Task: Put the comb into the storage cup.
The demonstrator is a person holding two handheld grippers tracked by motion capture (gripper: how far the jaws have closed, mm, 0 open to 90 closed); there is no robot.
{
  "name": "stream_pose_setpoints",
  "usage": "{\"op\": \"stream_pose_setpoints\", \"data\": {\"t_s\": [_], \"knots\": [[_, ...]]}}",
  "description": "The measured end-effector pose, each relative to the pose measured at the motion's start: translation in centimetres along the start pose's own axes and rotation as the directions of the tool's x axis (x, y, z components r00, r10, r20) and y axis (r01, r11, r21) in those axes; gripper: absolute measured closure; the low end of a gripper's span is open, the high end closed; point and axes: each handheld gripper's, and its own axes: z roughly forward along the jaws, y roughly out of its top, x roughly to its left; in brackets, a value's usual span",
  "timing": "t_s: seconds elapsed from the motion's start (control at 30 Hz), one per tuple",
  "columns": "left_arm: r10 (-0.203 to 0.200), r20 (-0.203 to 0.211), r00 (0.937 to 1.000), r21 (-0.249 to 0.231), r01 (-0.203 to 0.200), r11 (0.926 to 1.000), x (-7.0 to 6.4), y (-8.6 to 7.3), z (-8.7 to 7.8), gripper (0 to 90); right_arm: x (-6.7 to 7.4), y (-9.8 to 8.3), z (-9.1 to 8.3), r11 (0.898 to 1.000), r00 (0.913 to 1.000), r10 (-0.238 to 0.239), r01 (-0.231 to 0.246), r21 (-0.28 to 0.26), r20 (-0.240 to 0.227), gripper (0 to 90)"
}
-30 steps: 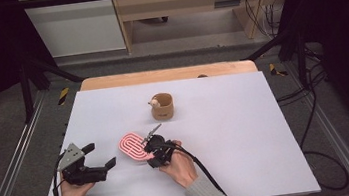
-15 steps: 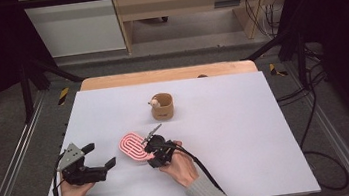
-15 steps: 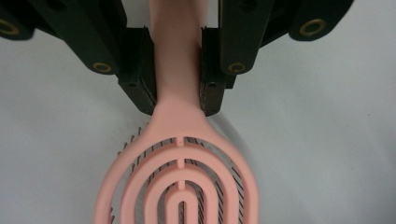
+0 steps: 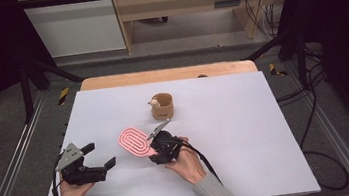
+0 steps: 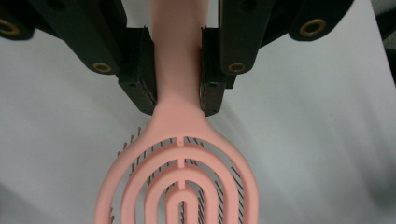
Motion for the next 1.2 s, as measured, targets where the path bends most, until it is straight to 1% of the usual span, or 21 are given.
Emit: {"op": "stream_pose_setpoints", "data": {"t_s": [0.27,0.33,0.47,0.6,0.73,0.8,0.83,0.93,1.0,1.07,1.1,1.17,1.2], "knots": [[0.000,0.011,0.9999,0.007,0.000,1.0000,-0.5,0.3,0.1,0.9,-0.5,-0.5,-2.0,0.998,0.9991,-0.040,0.040,-0.049,-0.012,70.4],[-0.004,0.014,0.9999,0.009,0.004,1.0000,-0.5,0.4,0.1,0.9,-0.5,-0.6,-2.4,0.997,0.9986,-0.052,0.051,-0.062,-0.015,70.3],[-0.023,0.010,0.9997,-0.006,0.023,0.9997,-0.7,0.6,0.0,0.9,-0.7,-0.9,-3.2,0.993,0.9975,-0.067,0.064,-0.099,-0.021,70.4],[-0.043,-0.007,0.9991,-0.008,0.043,0.9991,-1.2,1.0,0.0,0.9,-0.8,-1.2,-3.9,0.988,0.9963,-0.083,0.080,-0.132,-0.019,70.4],[-0.062,-0.021,0.9979,-0.012,0.062,0.9980,-1.7,1.4,-0.1,0.9,-1.0,-1.5,-4.4,0.984,0.9954,-0.089,0.082,-0.159,-0.036,70.4],[-0.069,-0.028,0.9972,-0.013,0.069,0.9976,-2.0,1.7,-0.1,0.9,-1.0,-1.6,-4.6,0.981,0.9945,-0.099,0.092,-0.172,-0.033,70.4],[-0.070,-0.030,0.9971,-0.007,0.070,0.9976,-2.2,1.9,-0.1,0.9,-1.0,-1.7,-4.7,0.979,0.9939,-0.105,0.098,-0.180,-0.032,70.4],[-0.068,-0.056,0.9961,0.018,0.070,0.9974,-2.9,2.4,0.1,1.0,-1.0,-1.9,-5.0,0.972,0.9923,-0.120,0.112,-0.205,-0.027,70.3],[-0.068,-0.029,0.9973,0.013,0.068,0.9976,-3.3,2.5,0.1,1.0,-1.1,-2.1,-5.1,0.968,0.9913,-0.129,0.121,-0.219,-0.026,70.4],[-0.072,-0.003,0.9974,-0.007,0.072,0.9974,-3.7,2.7,0.0,0.8,-1.1,-2.2,-5.3,0.965,0.9908,-0.134,0.125,-0.233,-0.023,70.4],[-0.068,-0.001,0.9977,-0.008,0.068,0.9976,-3.8,2.8,0.0,0.4,-1.2,-2.3,-5.4,0.961,0.9897,-0.141,0.130,-0.243,-0.026,70.4],[-0.069,0.003,0.9976,-0.004,0.069,0.9976,-4.0,2.9,0.0,0.0,-1.3,-2.5,-5.5,0.957,0.9898,-0.139,0.127,-0.261,-0.030,70.4],[-0.066,0.002,0.9978,0.005,0.066,0.9978,-4.1,3.0,0.0,0.0,-1.4,-2.6,-5.5,0.955,0.9894,-0.141,0.127,-0.267,-0.035,70.4]]}}
